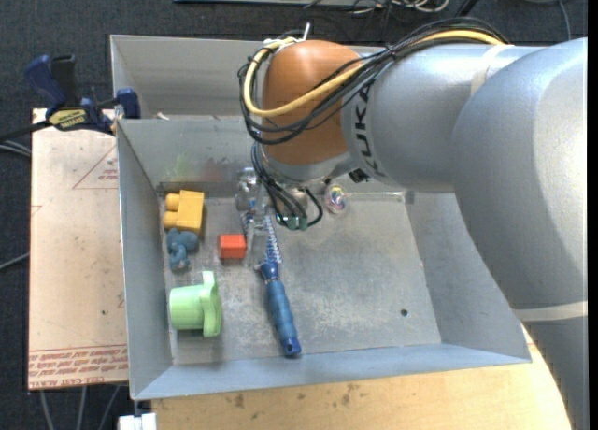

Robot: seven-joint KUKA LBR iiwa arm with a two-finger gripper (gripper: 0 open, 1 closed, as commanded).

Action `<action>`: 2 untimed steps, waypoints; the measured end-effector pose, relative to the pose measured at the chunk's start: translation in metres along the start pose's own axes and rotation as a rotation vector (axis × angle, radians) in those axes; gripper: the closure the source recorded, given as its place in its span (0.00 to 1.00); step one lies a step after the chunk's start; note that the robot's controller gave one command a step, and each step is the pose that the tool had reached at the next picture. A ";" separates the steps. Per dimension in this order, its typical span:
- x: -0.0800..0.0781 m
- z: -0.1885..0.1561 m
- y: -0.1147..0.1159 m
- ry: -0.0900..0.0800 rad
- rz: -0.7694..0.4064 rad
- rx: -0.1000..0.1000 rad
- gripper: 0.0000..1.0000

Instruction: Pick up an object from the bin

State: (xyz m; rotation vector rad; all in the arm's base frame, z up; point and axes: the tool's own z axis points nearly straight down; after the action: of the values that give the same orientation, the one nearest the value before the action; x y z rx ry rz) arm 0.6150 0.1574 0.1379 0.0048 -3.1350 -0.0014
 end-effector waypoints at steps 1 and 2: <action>0.032 0.073 -0.028 0.000 0.007 0.001 0.00; 0.115 0.069 -0.095 -0.002 -0.128 0.003 0.00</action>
Offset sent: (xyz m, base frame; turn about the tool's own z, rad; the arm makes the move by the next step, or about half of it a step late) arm -0.0302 -0.0275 -0.0679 0.0050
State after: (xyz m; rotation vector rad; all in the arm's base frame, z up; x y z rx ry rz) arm 0.5001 0.0626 0.0693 0.2055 -3.1303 0.0021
